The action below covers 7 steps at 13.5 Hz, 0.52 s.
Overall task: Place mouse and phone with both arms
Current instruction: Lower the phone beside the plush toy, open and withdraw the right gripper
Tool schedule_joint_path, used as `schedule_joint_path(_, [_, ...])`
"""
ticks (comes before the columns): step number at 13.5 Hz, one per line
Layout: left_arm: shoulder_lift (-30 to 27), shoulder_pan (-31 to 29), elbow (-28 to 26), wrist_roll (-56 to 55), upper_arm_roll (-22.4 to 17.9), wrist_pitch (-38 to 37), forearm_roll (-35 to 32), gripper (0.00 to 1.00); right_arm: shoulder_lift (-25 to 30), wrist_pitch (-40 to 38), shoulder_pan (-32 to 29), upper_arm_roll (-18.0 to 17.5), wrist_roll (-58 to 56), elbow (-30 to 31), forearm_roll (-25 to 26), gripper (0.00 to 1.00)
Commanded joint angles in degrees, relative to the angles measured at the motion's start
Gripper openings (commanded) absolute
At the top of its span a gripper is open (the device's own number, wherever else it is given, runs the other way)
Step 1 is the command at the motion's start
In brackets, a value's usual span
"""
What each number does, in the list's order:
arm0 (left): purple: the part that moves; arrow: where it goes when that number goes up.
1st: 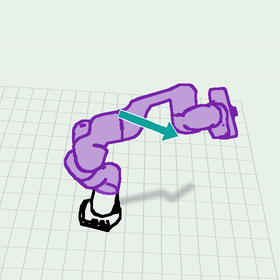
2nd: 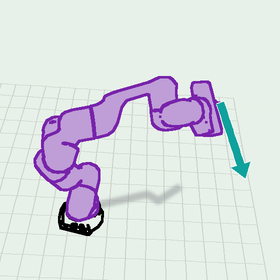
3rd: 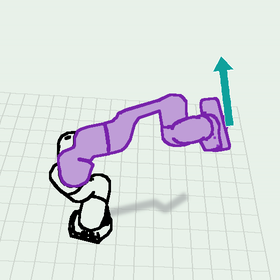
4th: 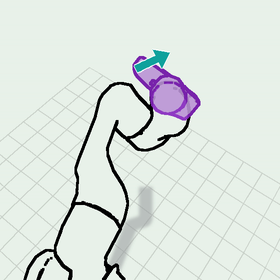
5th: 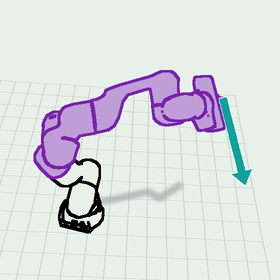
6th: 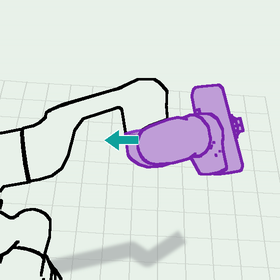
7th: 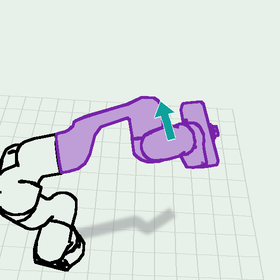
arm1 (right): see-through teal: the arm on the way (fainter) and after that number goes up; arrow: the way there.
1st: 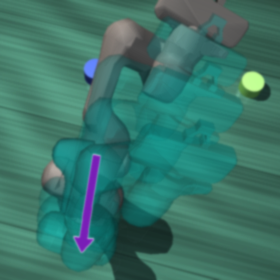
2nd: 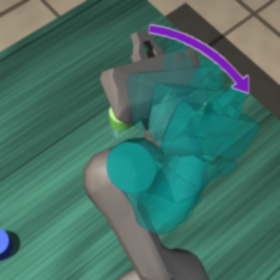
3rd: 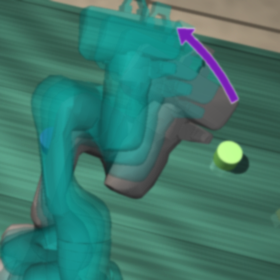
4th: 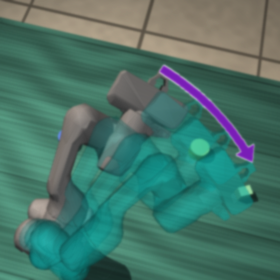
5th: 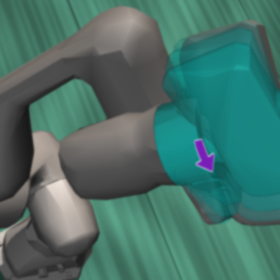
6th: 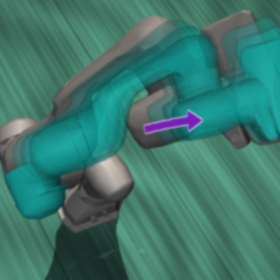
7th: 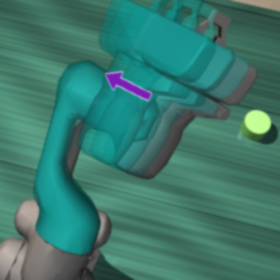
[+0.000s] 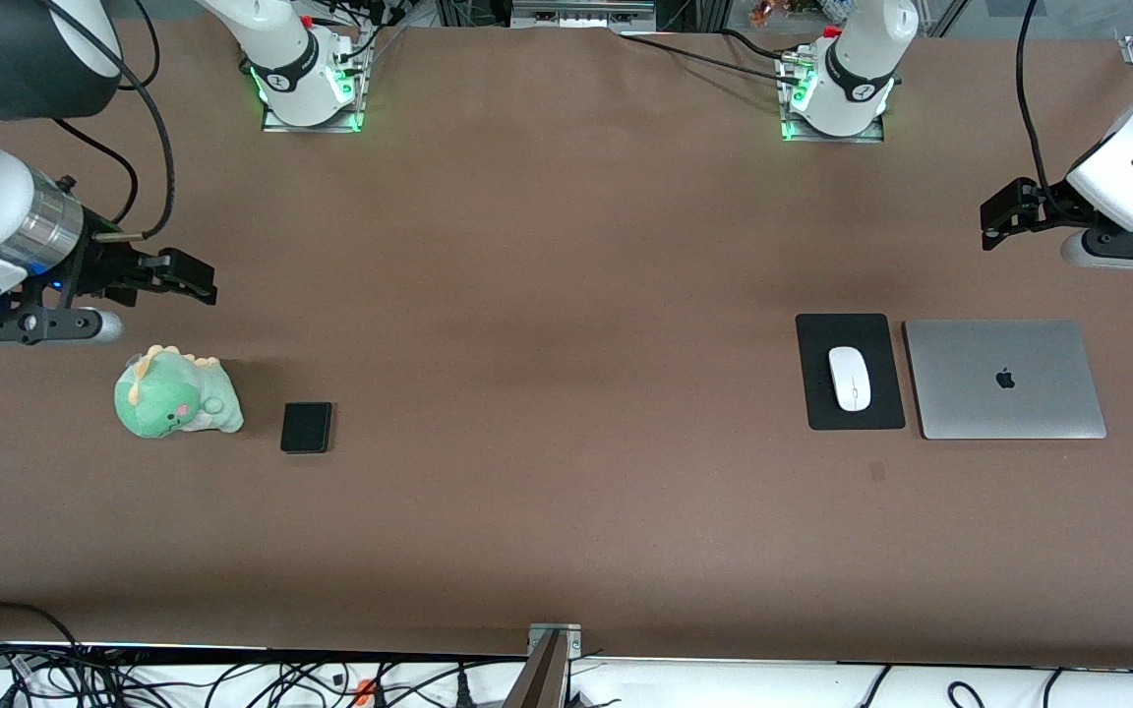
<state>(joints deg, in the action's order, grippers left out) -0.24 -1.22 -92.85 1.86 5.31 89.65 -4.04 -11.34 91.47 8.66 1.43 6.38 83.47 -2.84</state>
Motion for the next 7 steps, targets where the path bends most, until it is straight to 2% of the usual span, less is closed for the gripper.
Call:
schedule_joint_path(1, [0.77, 0.08, 1.88, 1.39, 0.05, -0.88, -0.18, 1.00, 0.53, -0.32, -0.31, 0.68, -1.28, 0.91, -0.50, 1.00])
schedule_joint_path(7, [0.77, 0.08, 1.88, 1.31, -0.03, -1.05, -0.09, 1.00, 1.14, -0.41, -0.31, 0.68, -1.37, 0.99, -0.50, 1.00])
